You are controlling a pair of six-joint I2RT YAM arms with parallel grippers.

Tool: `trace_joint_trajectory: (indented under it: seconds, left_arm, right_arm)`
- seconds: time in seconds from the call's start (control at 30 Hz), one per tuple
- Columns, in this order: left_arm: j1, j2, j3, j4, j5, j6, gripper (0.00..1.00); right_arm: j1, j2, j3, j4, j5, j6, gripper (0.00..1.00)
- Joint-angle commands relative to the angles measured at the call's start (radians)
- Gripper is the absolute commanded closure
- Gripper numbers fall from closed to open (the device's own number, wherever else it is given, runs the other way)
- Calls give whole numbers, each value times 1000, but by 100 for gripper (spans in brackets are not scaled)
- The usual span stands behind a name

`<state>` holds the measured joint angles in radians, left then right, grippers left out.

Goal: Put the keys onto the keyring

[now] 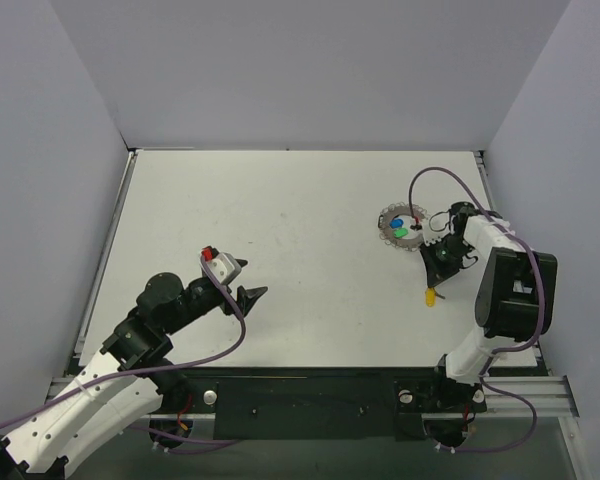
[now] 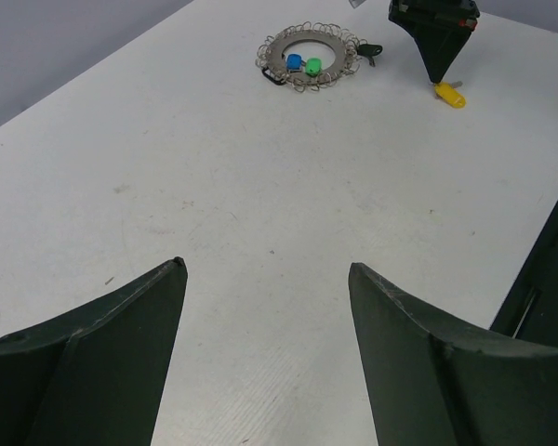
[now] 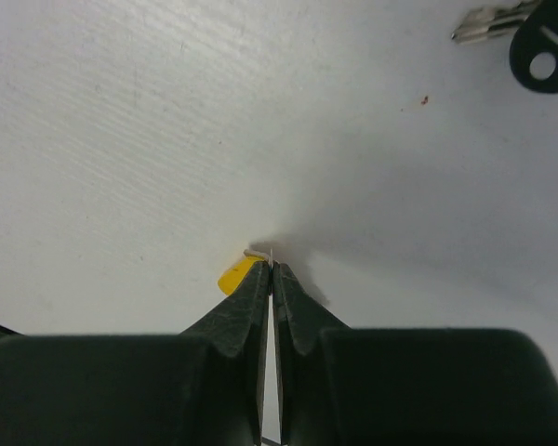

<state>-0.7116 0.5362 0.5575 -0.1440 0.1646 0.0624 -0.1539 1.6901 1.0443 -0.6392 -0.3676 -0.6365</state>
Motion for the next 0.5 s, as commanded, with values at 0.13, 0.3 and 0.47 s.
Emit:
trace_joint_trajectory:
  seconds: [0.13,0.3,0.47]
  left_arm:
    - [24,8,9,14,24,8,20]
    - [32,15,9,15,33,10,20]
    - [38,16,9,15,36,8,20]
  right_arm:
    - [59,48,60,6,91,72,100]
    - [74,75,79,4,127,84,100]
    - [85,91,83,6,141,86,100]
